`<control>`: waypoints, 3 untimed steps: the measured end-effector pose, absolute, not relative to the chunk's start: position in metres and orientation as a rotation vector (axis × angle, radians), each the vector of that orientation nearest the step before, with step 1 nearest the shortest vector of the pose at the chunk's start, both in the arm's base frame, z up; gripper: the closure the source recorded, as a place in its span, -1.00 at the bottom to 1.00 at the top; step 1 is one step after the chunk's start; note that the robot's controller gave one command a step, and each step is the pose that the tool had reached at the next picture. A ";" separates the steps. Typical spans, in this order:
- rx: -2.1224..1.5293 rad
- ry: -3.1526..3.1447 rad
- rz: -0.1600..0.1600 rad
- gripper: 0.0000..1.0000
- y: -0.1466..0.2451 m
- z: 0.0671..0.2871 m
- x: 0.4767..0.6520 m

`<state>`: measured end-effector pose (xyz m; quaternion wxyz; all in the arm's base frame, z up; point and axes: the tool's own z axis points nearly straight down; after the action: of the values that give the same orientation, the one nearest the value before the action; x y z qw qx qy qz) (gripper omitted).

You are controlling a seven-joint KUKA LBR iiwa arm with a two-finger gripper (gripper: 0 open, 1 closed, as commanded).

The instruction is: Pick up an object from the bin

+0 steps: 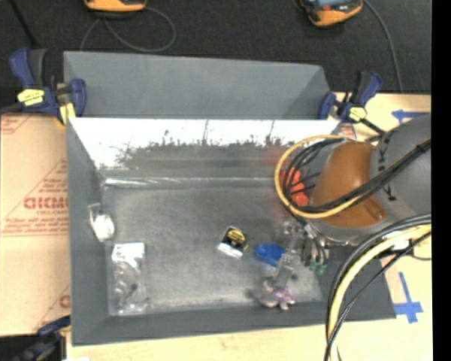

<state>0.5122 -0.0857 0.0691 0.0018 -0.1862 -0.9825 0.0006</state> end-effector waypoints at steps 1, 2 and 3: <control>-0.583 -3.086 0.003 -1.00 -0.087 0.070 0.513; -0.582 -3.086 0.003 1.00 -0.087 0.070 0.513; -0.583 -3.093 0.002 1.00 -0.088 0.080 0.514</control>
Offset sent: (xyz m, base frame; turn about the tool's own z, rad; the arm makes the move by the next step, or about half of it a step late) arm 0.0000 0.0000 0.0000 0.0000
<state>0.5141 -0.0876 0.0801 -0.0028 -0.1854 -0.9827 0.0007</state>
